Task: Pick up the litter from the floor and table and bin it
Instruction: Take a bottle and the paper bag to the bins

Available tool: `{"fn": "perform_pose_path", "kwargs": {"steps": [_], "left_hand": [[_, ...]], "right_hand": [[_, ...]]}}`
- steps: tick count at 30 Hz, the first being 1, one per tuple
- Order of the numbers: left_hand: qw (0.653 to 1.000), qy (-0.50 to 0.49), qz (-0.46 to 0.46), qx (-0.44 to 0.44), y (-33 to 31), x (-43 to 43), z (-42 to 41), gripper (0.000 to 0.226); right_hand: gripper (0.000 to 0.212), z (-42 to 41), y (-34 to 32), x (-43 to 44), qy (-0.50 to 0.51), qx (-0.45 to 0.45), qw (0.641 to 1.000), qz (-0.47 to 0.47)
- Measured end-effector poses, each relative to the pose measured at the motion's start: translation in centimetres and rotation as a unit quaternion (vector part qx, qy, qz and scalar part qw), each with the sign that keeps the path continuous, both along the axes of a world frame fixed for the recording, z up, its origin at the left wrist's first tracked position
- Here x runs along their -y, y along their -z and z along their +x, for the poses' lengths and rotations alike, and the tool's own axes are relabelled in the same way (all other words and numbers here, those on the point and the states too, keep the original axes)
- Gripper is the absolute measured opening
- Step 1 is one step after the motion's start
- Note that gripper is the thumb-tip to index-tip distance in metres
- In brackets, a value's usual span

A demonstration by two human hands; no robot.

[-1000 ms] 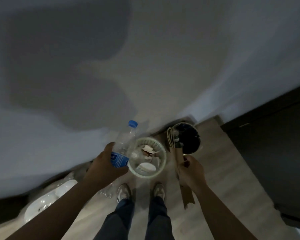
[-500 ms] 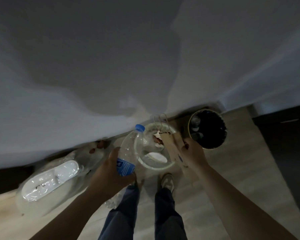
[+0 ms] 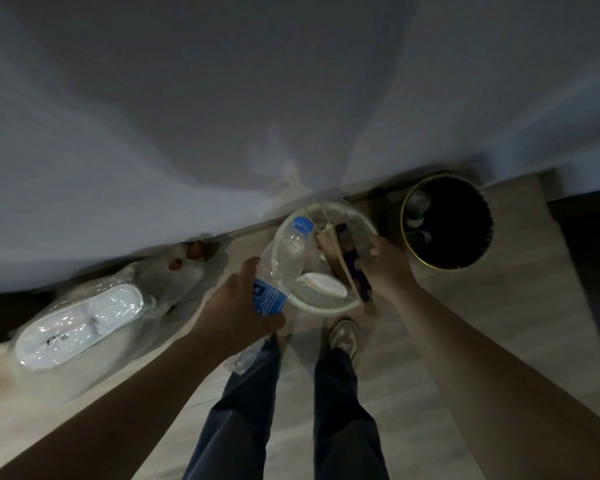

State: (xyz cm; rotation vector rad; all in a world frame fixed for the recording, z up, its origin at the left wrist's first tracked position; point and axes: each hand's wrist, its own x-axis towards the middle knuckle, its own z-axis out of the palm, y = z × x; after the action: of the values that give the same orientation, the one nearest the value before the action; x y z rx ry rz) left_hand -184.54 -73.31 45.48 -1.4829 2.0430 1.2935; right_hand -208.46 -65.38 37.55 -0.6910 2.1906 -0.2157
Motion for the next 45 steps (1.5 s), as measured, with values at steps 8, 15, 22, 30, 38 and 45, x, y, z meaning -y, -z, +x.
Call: {"fn": "perform_pose_path", "kwargs": {"steps": [8,15,22,30,38,45], "left_hand": [[0.999,0.028,0.010,-0.020,-0.3,-0.4,-2.3,0.089],[0.999,0.034,-0.002,-0.012,0.2,-1.8,-6.6,0.086],[0.996,0.085,0.008,-0.018,2.1,-3.6,-13.8,0.080],[0.988,0.153,0.023,0.007,6.0,-6.1,-25.0,0.074],[0.966,0.259,-0.003,0.020,8.7,-6.6,-36.6,0.088],[0.929,0.346,-0.117,-0.064,8.5,-6.4,-40.1,0.070]], "right_hand": [[0.039,-0.8,-1.3,-3.8,-0.011,0.014,1.000,0.005],[0.032,-3.9,-2.8,-8.3,0.047,0.016,0.999,0.003],[0.027,-8.4,-2.5,-14.0,0.107,0.021,0.994,0.020],[0.028,-12.6,-1.7,-20.2,0.158,0.030,0.987,0.017],[0.027,-15.7,-0.9,-23.3,0.213,0.052,0.976,0.008],[0.028,-16.8,-0.5,-23.9,0.232,0.061,0.971,-0.007]]}}
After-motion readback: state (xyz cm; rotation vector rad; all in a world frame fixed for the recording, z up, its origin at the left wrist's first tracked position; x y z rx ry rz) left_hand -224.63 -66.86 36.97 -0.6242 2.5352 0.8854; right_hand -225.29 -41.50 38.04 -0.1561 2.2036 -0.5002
